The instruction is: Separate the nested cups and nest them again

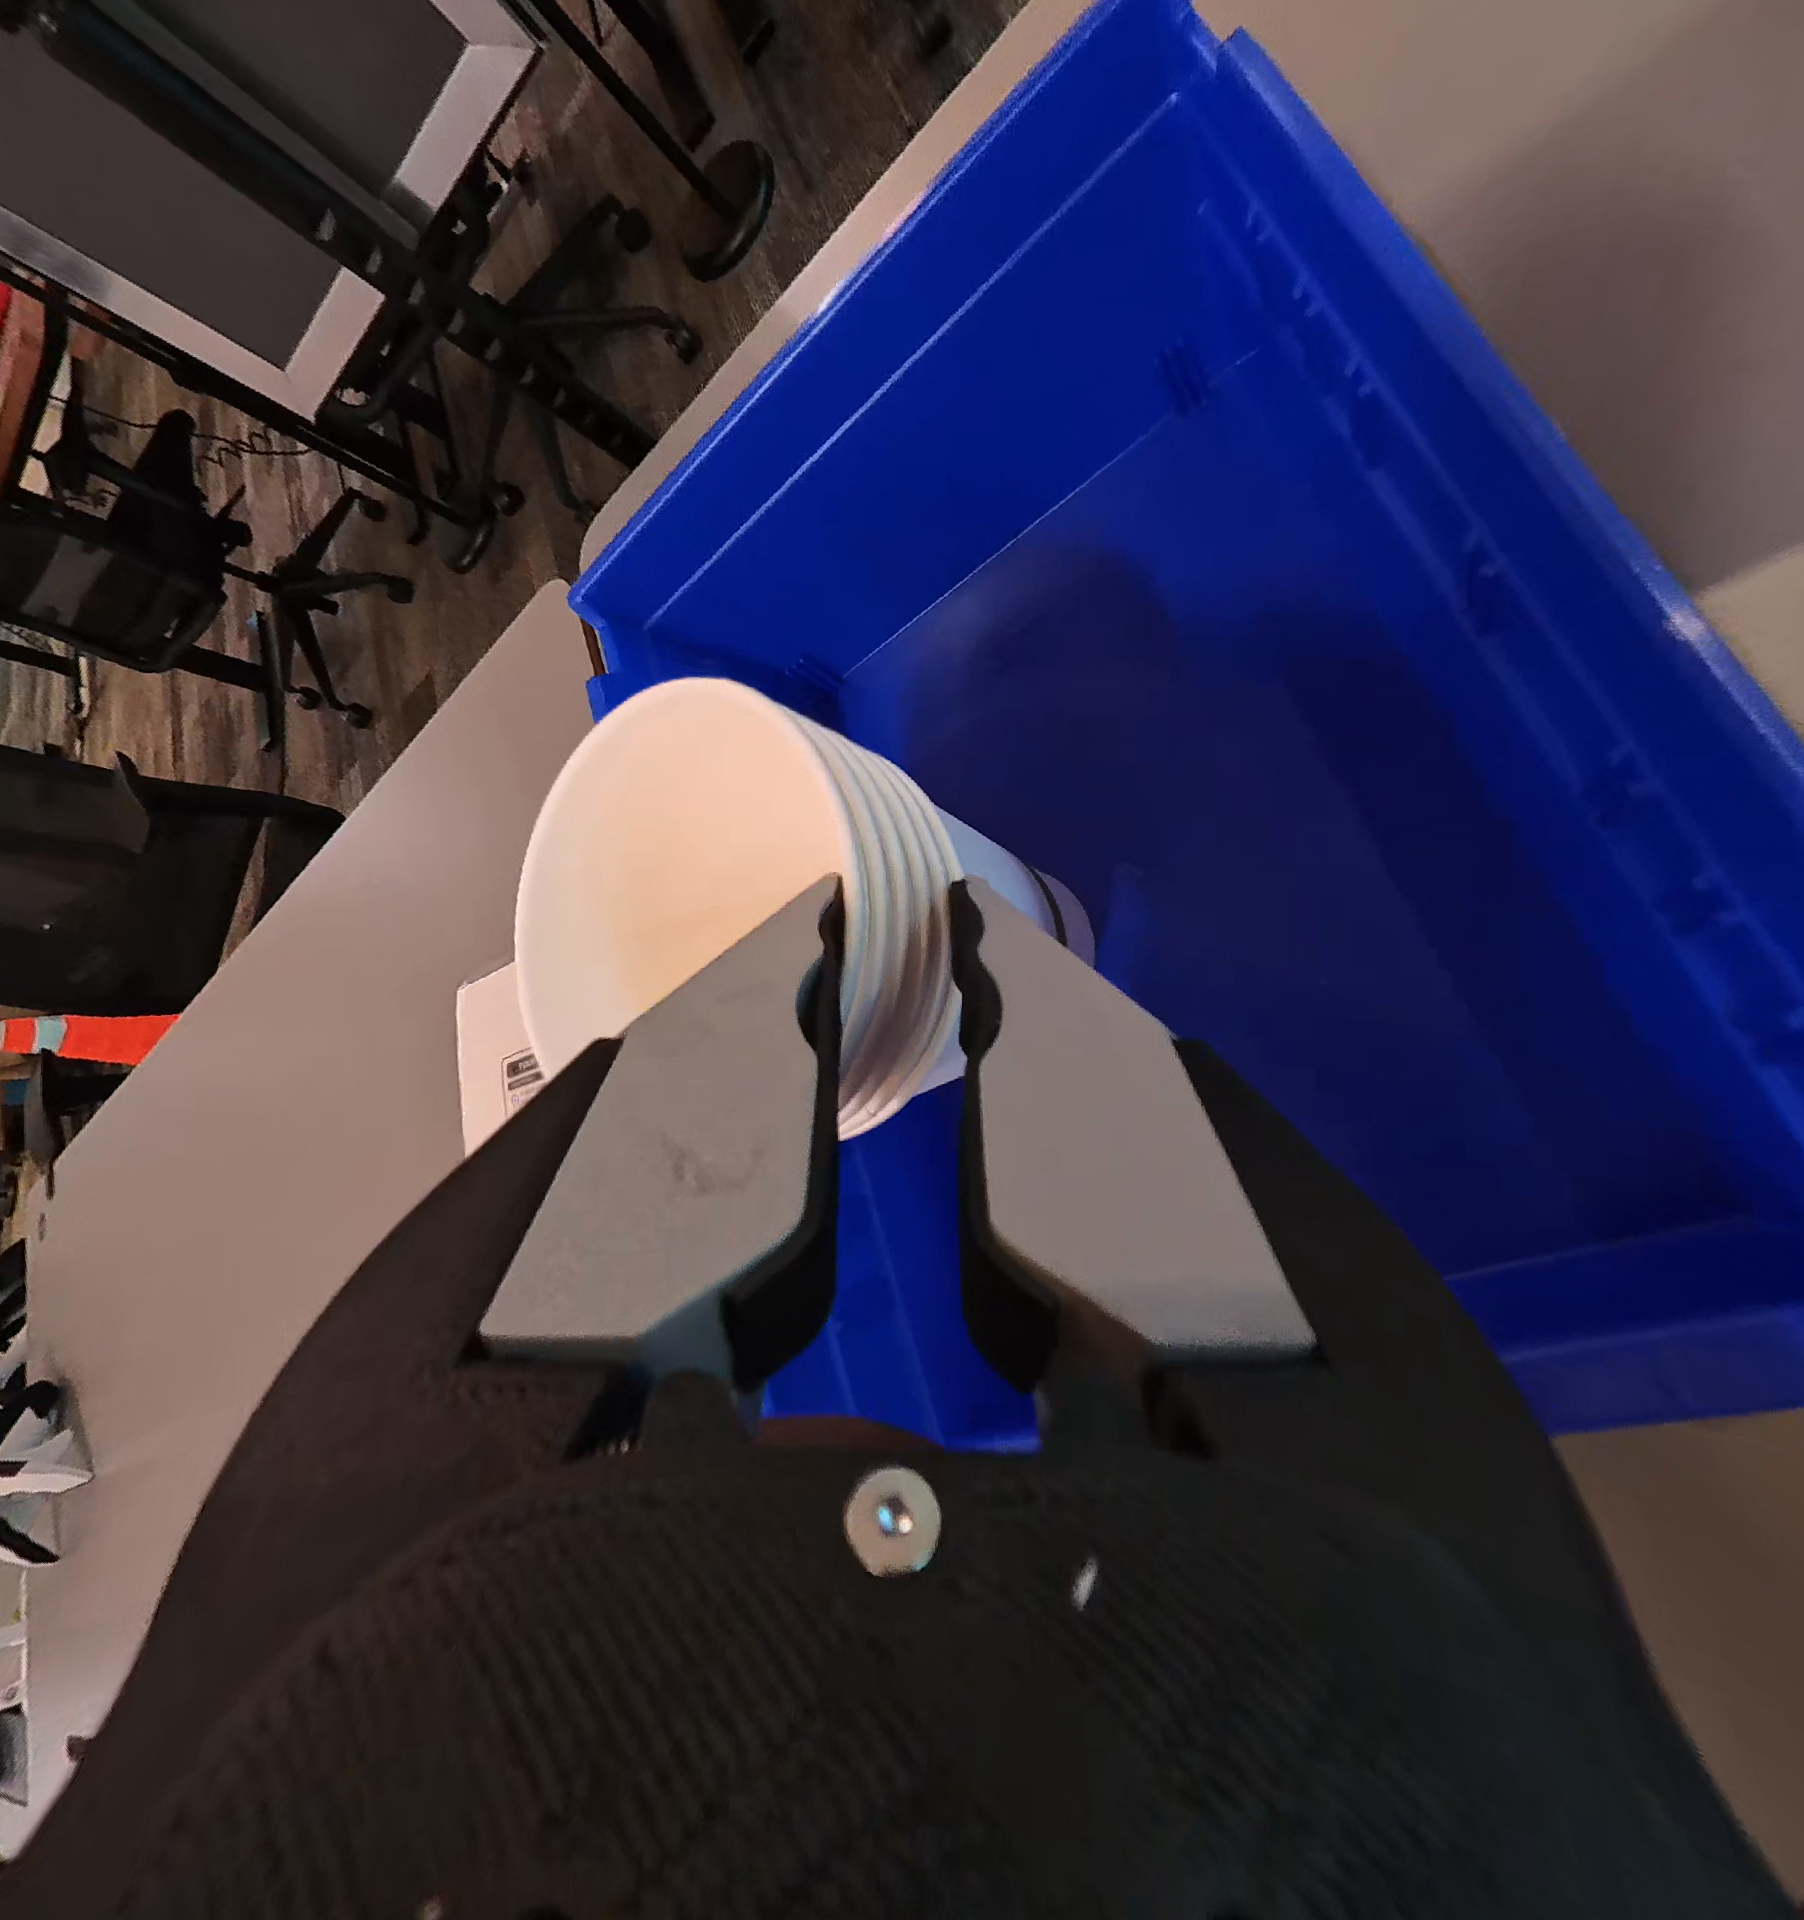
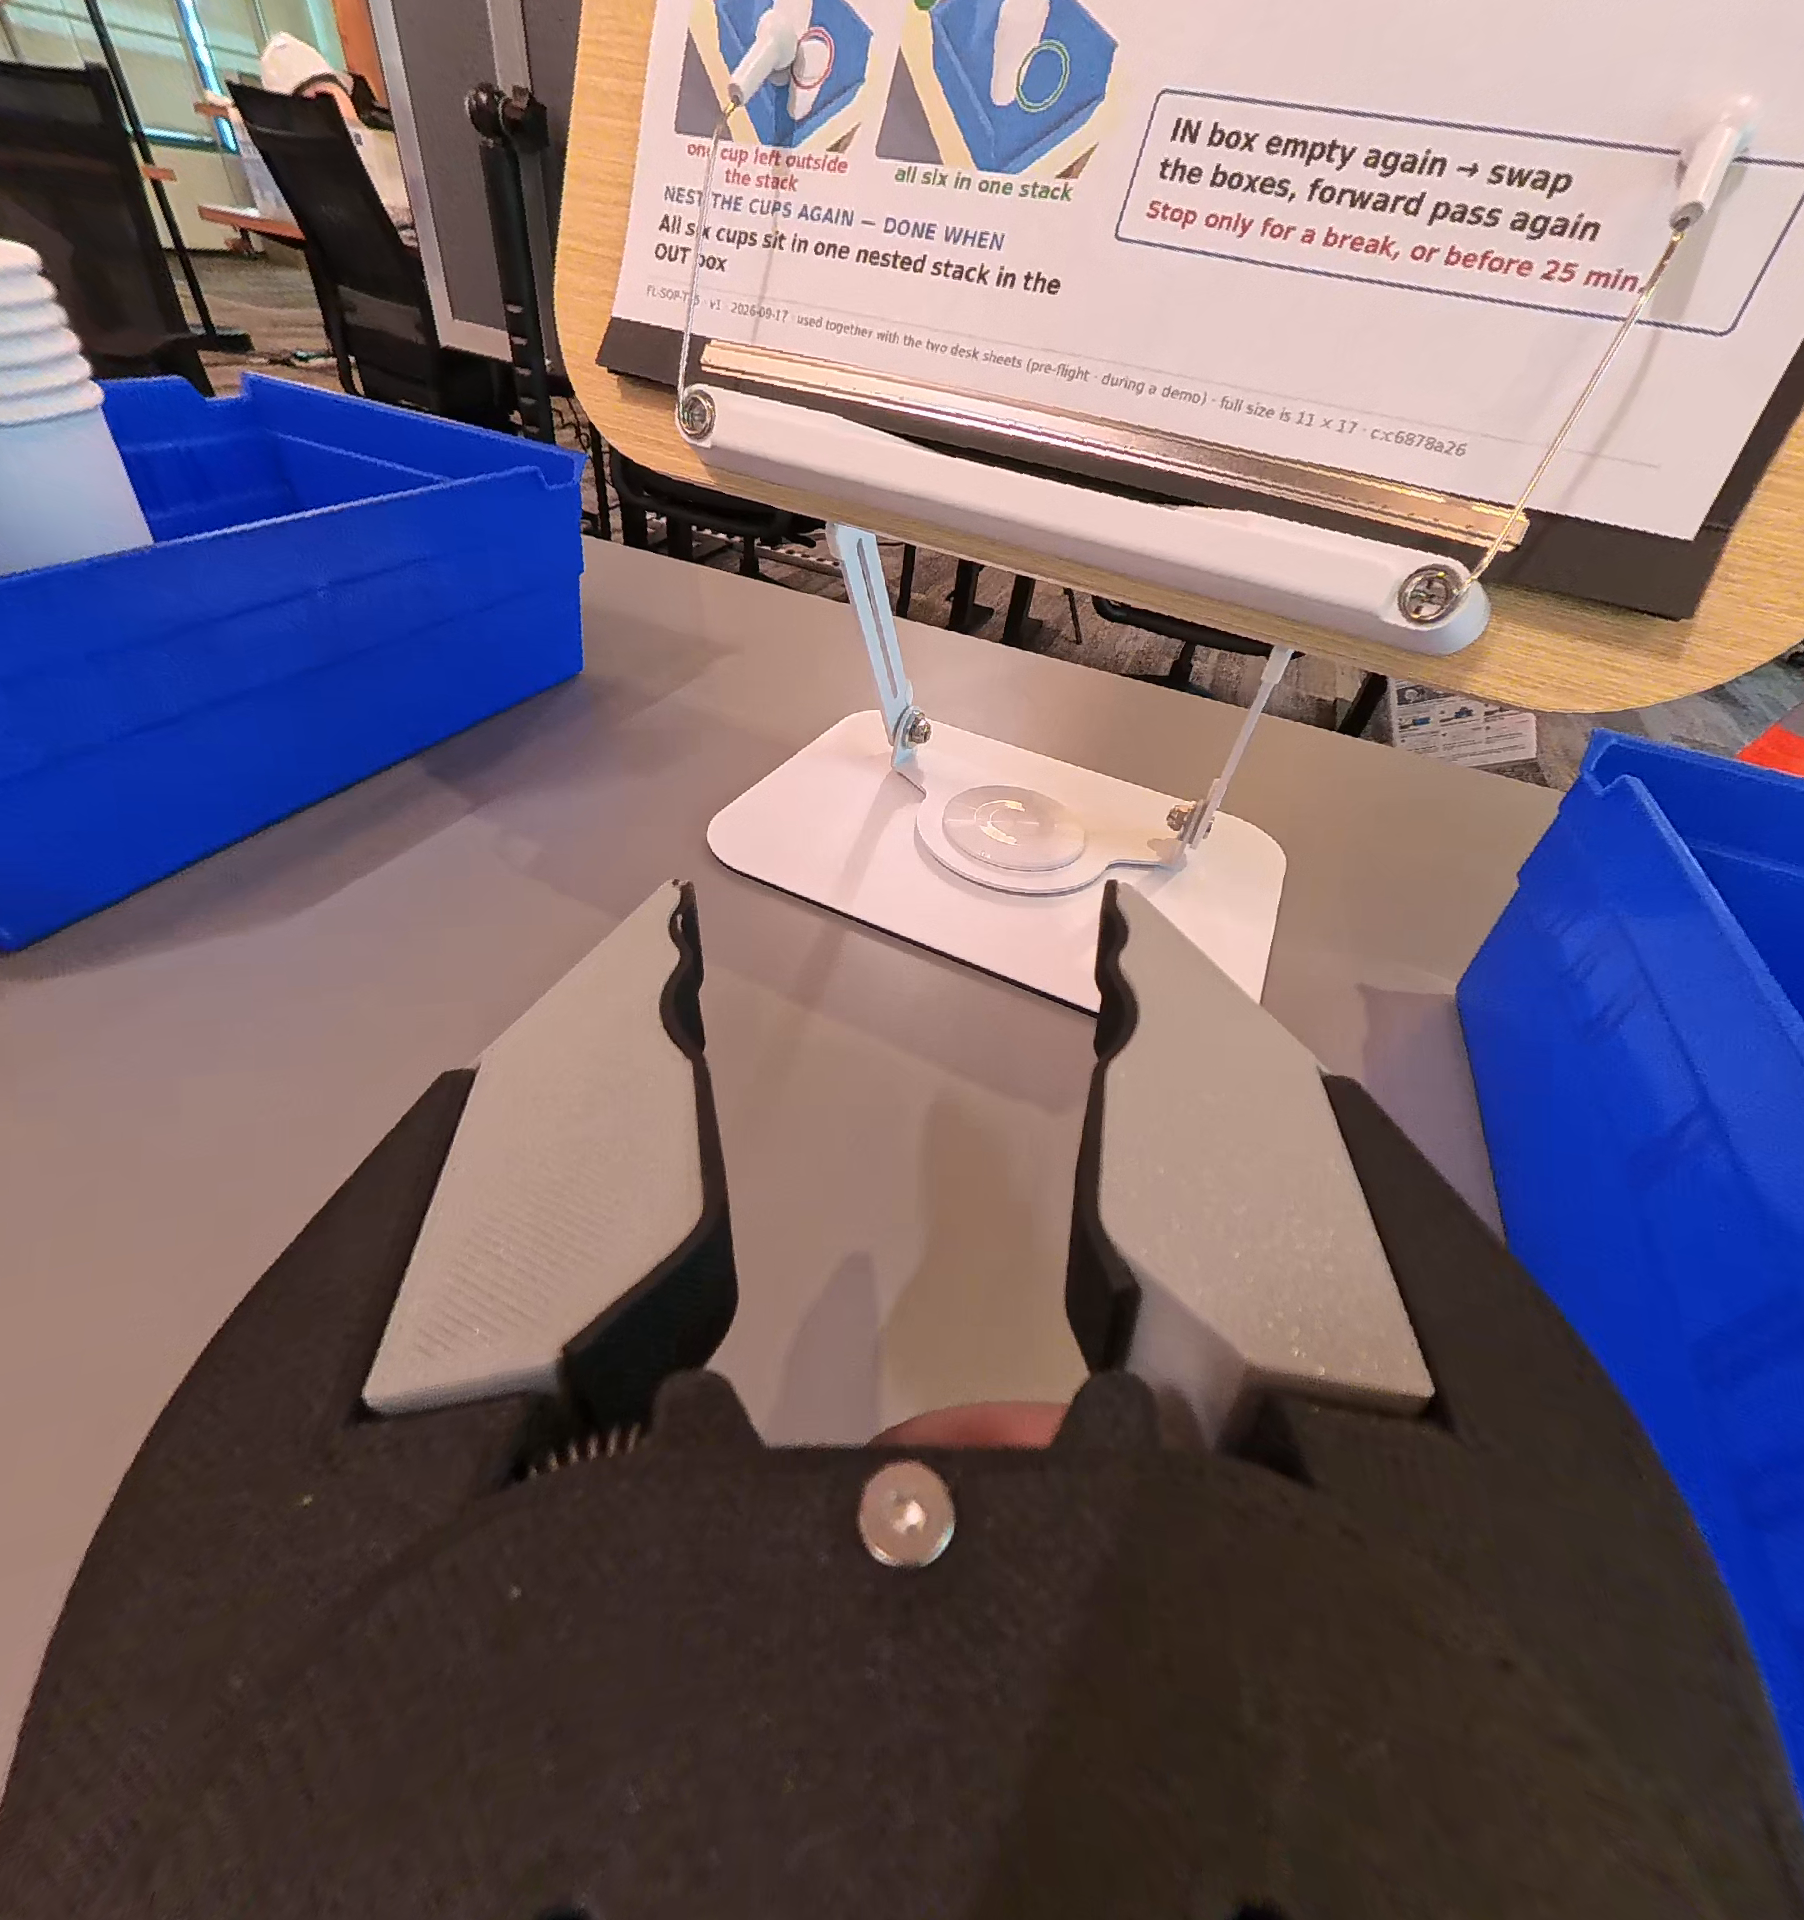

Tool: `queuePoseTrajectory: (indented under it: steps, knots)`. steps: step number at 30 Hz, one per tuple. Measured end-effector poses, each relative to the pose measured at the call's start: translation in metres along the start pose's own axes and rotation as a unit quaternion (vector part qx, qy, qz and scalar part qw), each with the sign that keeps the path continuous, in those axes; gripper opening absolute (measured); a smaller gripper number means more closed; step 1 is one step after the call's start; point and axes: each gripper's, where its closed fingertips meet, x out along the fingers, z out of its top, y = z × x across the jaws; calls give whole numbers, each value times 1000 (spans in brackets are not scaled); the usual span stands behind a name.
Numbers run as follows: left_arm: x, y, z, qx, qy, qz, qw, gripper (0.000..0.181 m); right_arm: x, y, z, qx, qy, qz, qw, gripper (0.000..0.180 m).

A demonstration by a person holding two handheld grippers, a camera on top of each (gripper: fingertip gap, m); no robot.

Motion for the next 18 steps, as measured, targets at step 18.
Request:
queuePoseTrajectory:
  steps: [18]
  knots:
    - [-1, -6, 0, -27, 2, -38, 999, 5, 0, 1, 0, -1, 0, 1, 1000, 74]
